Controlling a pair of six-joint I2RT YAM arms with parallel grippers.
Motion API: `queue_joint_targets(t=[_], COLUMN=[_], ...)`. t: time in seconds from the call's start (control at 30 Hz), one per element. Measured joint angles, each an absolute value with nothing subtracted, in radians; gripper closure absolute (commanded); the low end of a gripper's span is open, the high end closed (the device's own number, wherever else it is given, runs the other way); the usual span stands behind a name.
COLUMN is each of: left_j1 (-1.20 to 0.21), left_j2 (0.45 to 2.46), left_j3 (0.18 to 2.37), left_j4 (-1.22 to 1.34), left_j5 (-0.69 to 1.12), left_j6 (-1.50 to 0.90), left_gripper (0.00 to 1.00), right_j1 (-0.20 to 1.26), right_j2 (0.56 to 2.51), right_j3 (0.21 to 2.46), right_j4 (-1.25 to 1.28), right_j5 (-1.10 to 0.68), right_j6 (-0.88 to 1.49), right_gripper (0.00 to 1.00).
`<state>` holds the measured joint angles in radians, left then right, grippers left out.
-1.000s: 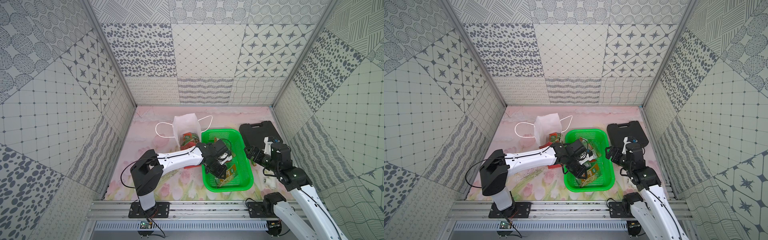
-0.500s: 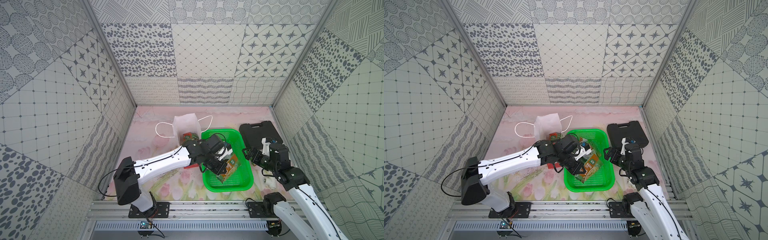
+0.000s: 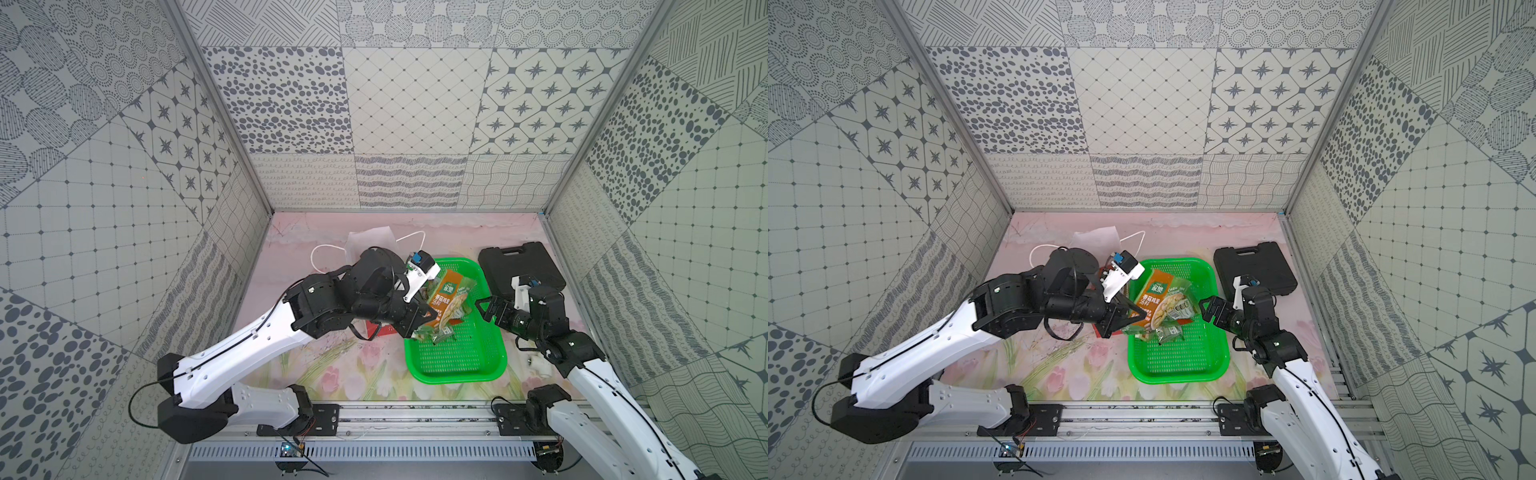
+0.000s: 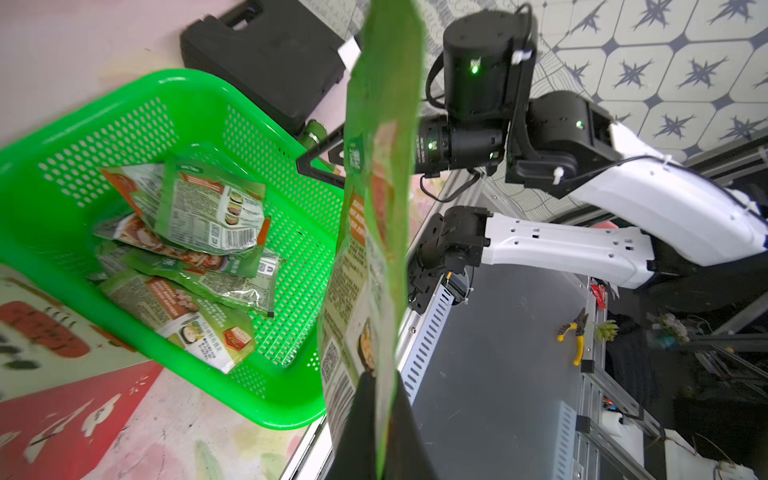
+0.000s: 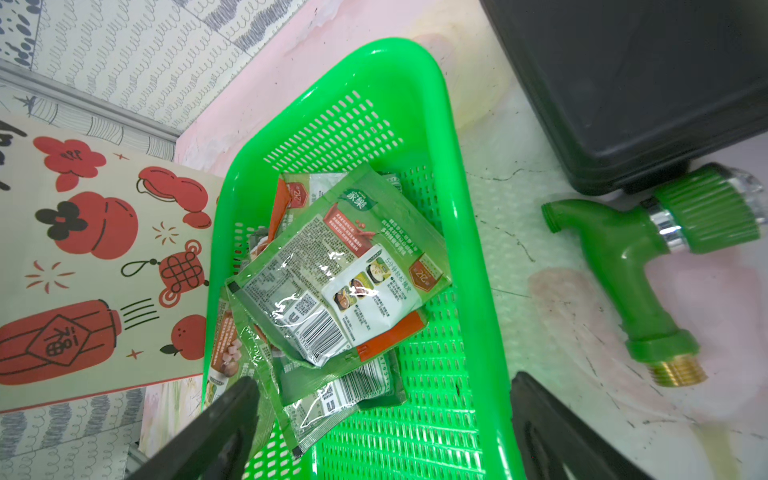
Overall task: Place the condiment packets inside the bag
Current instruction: Place the condiment packet in the paper bag.
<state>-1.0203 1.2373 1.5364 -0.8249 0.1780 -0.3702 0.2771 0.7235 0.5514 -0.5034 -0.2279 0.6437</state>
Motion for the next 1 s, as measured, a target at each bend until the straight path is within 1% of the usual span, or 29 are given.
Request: queue_joint_targets(t=[0.1, 0.33, 0.47, 0.67, 0.83, 0.93, 1.0], left_j1=[-1.020, -1.021, -1.022, -1.011, -0.940, -0.875, -0.838], left_j2=[1.185, 1.108, 1.114, 1.191, 1.280, 1.342, 1.383], left_j3=[1.555, 1.575, 1.597, 1.652, 1.707, 1.749, 1.779], left_j4=[-0.840, -0.850, -0.854, -0.865, -0.909, -0.950, -0.983], left_j5=[0.100, -0.114, -0.265, -0.477, -0.548, -0.546, -0.530], left_j6=[-0.367, -0.356, -0.341, -0.326, -0.332, -0.344, -0.351], left_gripper=[1.00, 1.00, 1.00, 1.00, 1.00, 1.00, 1.00], right_j1=[0.336, 0.522, 0.581, 0.663, 0.717, 0.728, 0.730], right_j2=[0.734, 0.798, 0.847, 0.887, 0.918, 0.945, 0.956], right_j3=[0.551, 0.551, 0.551, 0.553, 0.560, 0.561, 0.561], right_j4=[-0.482, -0.441, -0.428, -0.399, -0.385, -0.382, -0.382], right_j5=[-0.189, -0.046, 0.021, 0.093, 0.142, 0.157, 0.163], right_j6=[0.638, 0.595, 0.572, 0.511, 0.462, 0.448, 0.436], right_gripper=[0.03, 0.04, 0.07, 0.09, 0.10, 0.11, 0.13])
